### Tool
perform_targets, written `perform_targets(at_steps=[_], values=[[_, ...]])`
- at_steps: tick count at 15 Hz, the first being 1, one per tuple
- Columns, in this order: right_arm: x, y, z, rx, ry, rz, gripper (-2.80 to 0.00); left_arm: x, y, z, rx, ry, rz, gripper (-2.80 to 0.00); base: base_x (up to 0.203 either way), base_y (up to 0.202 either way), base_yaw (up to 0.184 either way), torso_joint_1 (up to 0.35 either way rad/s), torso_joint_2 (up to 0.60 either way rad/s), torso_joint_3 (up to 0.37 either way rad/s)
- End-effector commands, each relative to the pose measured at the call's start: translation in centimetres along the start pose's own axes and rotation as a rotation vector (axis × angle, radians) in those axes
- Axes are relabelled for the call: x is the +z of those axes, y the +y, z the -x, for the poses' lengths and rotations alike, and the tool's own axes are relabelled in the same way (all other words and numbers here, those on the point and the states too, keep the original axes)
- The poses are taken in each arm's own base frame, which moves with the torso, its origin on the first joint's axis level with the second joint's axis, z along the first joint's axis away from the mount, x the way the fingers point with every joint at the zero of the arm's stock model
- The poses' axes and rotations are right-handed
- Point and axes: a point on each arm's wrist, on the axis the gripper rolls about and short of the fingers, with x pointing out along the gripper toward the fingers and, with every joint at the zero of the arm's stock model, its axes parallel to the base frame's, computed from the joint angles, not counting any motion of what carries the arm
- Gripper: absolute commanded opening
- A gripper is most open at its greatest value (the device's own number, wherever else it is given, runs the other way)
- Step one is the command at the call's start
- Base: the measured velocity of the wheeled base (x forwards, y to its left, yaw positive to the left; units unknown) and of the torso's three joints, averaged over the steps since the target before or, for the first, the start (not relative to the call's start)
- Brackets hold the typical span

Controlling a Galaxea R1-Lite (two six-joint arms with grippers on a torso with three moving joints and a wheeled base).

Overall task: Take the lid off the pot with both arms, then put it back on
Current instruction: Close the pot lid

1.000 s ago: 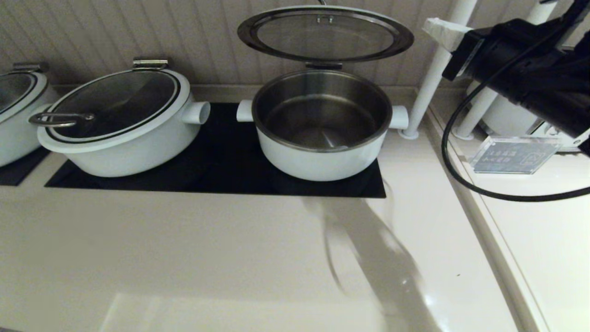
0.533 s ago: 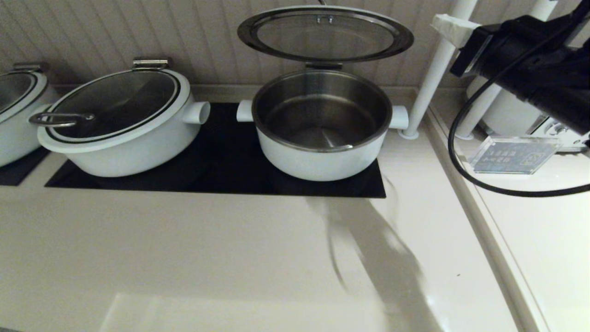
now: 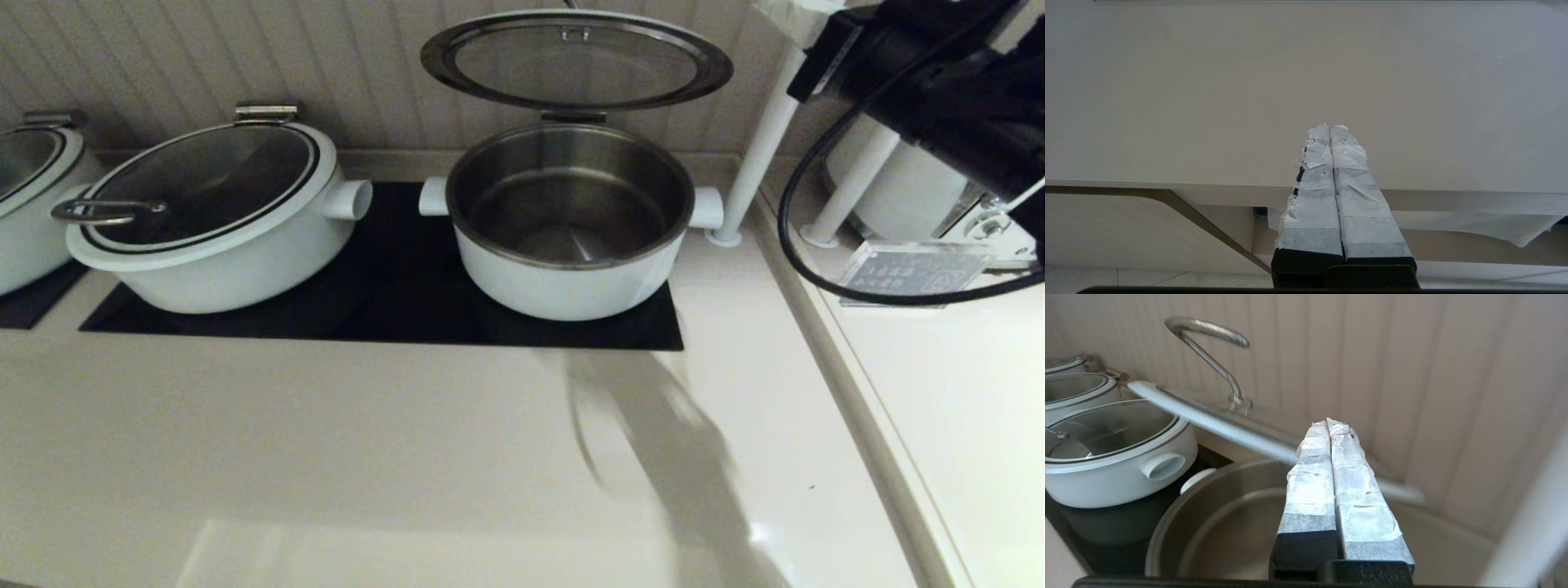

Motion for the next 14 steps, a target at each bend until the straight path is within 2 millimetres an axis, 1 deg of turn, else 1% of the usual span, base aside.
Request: perform_targets(at_steps=[1,3,7,11,14], values=[[-1.1,-0.4,-1.4,0.024,-0.004,0.016,-2.8,0.0,0.0,0.0,0.0,-0.002,0.0,-2.8,0.0,0.0,0.0,0.0,0.0,0.0],[-1.5,-0.7,-2.3,0.069,-0.016,0.04,-2.8,0.0,0.0,0.0,0.0,0.001,0.001,-2.8,0.0,0.0,0.0,0.0,0.0,0.0],[-1.8,-1.3,-4.2,0.121,-0.066,0.105,-2.8,0.0,0.0,0.0,0.0,0.001,-0.001,-2.8,0.0,0.0,0.0,0.0,0.0,0.0],[-2.2,-1.6,-5.4,0.137,-0.091,0.127,-2.8,0.0,0.0,0.0,0.0,0.001,0.001,-2.8,0.0,0.0,0.0,0.0,0.0,0.0],[-2.9,-2.7,-6.0,0.133,-0.096,0.143,-2.8,0.0,0.0,0.0,0.0,0.001,0.001,-2.8,0.0,0.0,0.0,0.0,0.0,0.0]])
